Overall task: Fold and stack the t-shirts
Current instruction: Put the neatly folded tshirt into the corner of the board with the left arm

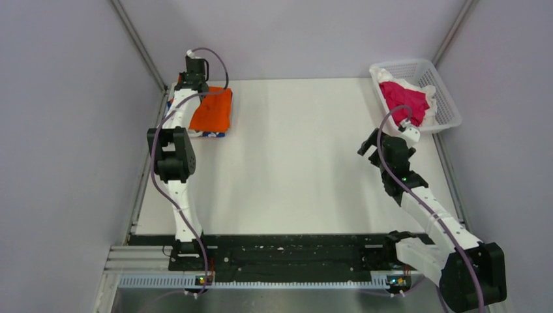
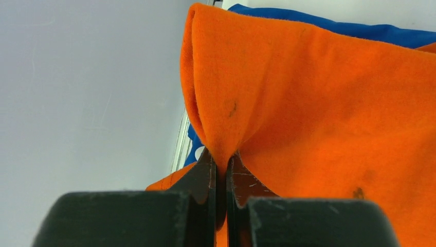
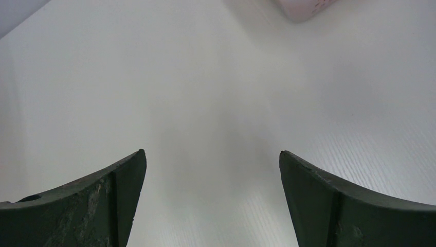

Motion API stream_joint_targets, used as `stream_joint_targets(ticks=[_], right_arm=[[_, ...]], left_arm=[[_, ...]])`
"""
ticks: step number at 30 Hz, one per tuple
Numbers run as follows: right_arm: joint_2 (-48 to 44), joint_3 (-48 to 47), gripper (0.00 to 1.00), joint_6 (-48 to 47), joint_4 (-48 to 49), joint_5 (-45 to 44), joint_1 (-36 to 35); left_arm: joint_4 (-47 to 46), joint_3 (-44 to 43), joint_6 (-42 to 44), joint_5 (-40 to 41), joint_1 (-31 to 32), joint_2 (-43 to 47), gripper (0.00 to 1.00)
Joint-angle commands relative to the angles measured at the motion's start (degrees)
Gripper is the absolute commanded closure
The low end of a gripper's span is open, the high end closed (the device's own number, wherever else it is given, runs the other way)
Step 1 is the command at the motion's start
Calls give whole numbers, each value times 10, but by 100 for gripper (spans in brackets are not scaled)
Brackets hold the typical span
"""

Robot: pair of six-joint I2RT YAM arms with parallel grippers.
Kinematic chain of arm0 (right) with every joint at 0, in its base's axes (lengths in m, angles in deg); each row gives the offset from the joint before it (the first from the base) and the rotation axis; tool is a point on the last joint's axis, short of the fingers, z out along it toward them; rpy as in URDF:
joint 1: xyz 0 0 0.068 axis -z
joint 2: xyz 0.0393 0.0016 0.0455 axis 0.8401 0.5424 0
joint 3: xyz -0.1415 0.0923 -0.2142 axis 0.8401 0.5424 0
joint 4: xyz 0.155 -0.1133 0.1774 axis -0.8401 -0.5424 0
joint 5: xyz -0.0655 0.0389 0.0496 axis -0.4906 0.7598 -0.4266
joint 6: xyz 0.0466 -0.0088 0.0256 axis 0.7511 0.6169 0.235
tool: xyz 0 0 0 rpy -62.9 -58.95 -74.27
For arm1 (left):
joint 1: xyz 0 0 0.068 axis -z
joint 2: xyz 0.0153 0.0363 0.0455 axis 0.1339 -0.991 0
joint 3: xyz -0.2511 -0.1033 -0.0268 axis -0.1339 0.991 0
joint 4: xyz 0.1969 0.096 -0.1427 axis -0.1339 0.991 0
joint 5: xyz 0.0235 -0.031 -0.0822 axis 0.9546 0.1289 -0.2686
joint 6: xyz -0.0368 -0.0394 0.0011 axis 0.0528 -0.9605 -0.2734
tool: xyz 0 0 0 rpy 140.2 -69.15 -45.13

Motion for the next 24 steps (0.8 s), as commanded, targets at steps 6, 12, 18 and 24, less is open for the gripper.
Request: stream_joint_targets(ticks=[6, 12, 18, 24], right_arm=[[29, -36, 1, -21, -6, -48, 5], [34, -39, 1, -24, -8, -53, 5], [32, -41, 1, -23, -12, -52, 6], [27, -47, 1, -19, -25, -28, 5]], left_arm=[[-61, -20, 1, -46, -35, -18, 100], [-70, -29, 1, -17, -43, -32, 73], [-74, -56, -32, 58, -43, -32, 2], [-37, -51, -104, 20, -42, 16, 1]])
